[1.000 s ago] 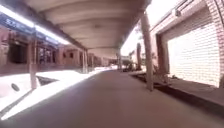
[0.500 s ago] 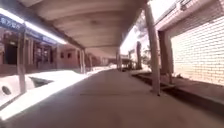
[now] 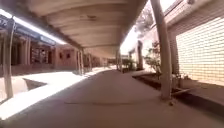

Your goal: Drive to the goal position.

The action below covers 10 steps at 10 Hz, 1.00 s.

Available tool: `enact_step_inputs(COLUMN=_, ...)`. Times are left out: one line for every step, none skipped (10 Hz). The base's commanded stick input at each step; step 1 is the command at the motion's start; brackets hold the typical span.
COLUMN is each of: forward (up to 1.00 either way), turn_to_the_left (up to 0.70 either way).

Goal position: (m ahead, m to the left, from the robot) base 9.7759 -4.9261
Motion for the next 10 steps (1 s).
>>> enact_step_inputs(forward=0.85, turn_to_the_left=0.0)
enact_step_inputs(forward=0.85, turn_to_the_left=0.0)
enact_step_inputs(forward=0.85, turn_to_the_left=0.0)
enact_step_inputs(forward=0.85, turn_to_the_left=0.0)
enact_step_inputs(forward=0.85, turn_to_the_left=0.0)
enact_step_inputs(forward=0.85, turn_to_the_left=0.0)
enact_step_inputs(forward=0.85, turn_to_the_left=0.0)
enact_step_inputs(forward=0.85, turn_to_the_left=0.0)
enact_step_inputs(forward=0.85, turn_to_the_left=0.0)
enact_step_inputs(forward=0.85, turn_to_the_left=0.0)
